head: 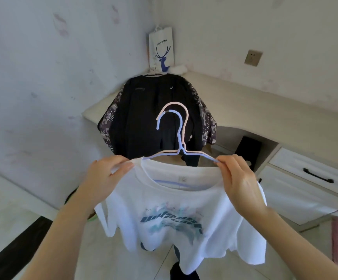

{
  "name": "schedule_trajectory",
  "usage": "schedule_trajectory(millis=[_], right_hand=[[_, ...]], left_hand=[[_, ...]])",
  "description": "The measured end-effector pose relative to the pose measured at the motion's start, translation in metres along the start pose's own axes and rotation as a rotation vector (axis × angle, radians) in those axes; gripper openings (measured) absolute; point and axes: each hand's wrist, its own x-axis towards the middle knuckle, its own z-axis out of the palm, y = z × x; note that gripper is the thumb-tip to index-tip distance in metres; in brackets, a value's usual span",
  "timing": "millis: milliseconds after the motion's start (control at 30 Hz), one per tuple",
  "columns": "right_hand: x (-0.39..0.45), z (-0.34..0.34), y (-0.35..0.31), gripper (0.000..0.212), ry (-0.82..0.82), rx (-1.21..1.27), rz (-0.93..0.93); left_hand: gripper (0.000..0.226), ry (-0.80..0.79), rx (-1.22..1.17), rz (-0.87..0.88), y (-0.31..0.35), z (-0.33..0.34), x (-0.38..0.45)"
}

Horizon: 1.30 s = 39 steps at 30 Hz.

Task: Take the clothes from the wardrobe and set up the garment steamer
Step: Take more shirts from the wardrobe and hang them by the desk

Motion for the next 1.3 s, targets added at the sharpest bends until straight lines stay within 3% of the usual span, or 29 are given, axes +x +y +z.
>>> schedule_trajectory(millis=[67,167,433,800,967,1300], right_hand=[[0.027,0.012,0.011,0.031,-0.005,-0.006,0.006],[0.071,0.028,0.031,0.023,-0.009,0.022,0.015],[0.174,0.067,0.091,0.024,-0.014,0.055,-0.086],[0.313,0.101,0.11,0.021,-0.01,0.124,-0.219],[0.373,0.125,0.118,0.028,0.043,0.143,-0.292],[0.497,0.191,0.128,0.033,0.123,0.057,-0.264]], left_hand=[[0.045,0.095,0.049,0.036,-0.003,0.008,0.02],[0.033,0.236,0.16,0.05,-0.002,0.021,0.058],[0.034,0.396,0.467,-0.092,0.007,0.039,0.156],[0.027,0.754,0.512,-0.083,0.02,0.01,0.262],[0.028,0.819,0.513,-0.053,0.01,-0.004,0.318],[0.027,0.879,0.433,0.007,-0.033,-0.026,0.455]])
